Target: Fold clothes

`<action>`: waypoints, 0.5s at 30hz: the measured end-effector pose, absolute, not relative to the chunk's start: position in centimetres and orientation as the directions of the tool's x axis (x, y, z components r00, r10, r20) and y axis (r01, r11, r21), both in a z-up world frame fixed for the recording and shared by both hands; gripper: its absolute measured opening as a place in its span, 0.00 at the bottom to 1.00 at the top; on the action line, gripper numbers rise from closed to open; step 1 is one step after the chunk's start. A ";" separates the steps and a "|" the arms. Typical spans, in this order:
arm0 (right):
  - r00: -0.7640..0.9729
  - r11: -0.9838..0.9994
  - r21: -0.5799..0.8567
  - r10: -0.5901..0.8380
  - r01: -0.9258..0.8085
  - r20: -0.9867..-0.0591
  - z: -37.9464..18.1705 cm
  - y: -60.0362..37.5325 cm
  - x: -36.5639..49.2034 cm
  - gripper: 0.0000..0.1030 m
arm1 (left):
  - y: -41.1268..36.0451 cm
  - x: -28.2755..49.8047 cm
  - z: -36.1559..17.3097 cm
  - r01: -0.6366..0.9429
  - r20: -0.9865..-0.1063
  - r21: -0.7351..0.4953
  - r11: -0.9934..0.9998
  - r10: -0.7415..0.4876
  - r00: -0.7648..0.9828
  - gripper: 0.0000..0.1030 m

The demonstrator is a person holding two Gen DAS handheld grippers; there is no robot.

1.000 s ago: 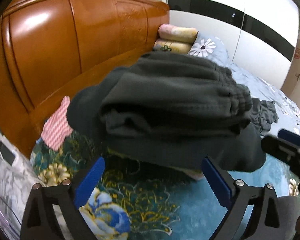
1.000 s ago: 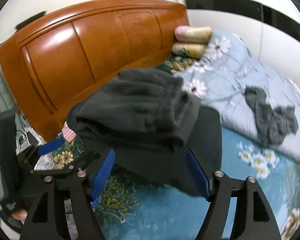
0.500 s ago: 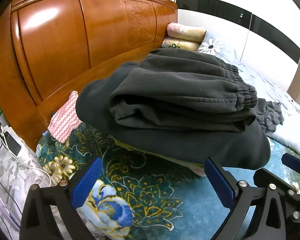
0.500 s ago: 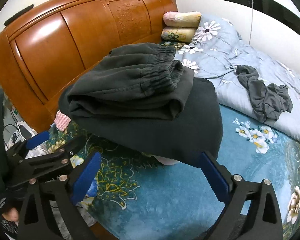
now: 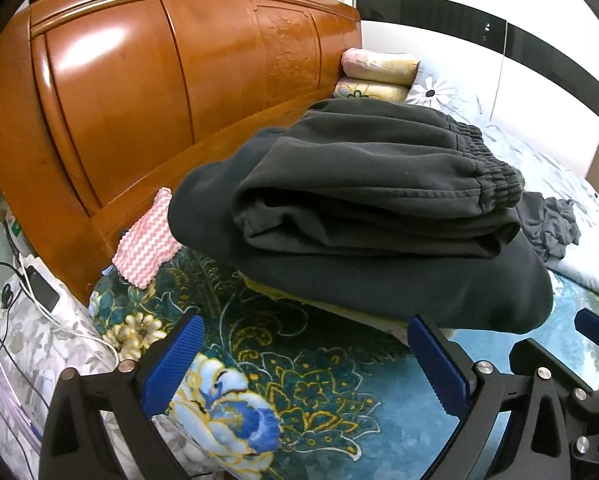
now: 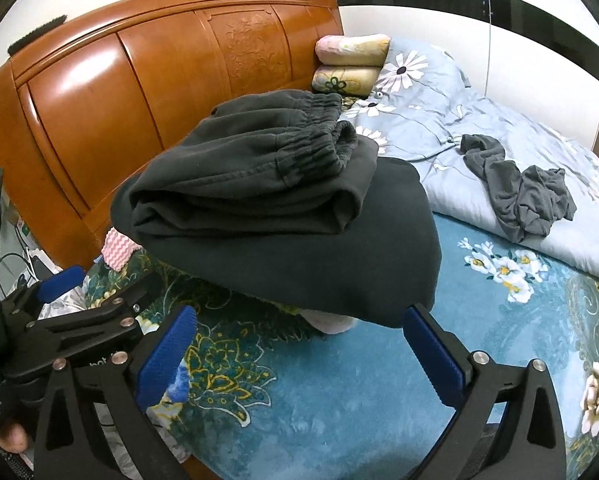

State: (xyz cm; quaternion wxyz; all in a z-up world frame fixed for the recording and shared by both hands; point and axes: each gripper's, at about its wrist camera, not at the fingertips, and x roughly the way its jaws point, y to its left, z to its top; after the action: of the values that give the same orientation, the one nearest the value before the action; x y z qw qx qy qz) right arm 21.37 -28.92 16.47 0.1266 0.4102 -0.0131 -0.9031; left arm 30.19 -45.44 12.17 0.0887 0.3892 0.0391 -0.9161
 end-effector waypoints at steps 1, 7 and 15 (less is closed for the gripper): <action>-0.628 -0.967 0.130 -0.241 0.219 -0.740 16.4 -28.9 21.4 1.00 | -45.5 30.2 12.1 0.193 -0.721 -0.004 -0.981 -0.131 -0.681 1.00; -0.618 -0.966 0.123 -0.240 0.226 -0.749 16.1 -29.3 21.5 1.00 | -45.7 30.4 11.6 0.184 -0.725 -0.008 -0.983 -0.121 -0.678 1.00; -0.608 -0.965 0.110 -0.236 0.238 -0.758 15.8 -29.7 21.7 1.00 | -46.0 30.8 11.0 0.190 -0.729 -0.015 -0.982 -0.119 -0.674 1.00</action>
State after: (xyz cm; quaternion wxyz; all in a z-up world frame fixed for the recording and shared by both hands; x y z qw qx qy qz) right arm 21.69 -29.69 15.77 0.1322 0.4225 0.0011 -0.8967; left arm 30.77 -45.99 11.05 0.0843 0.3950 0.0449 -0.9137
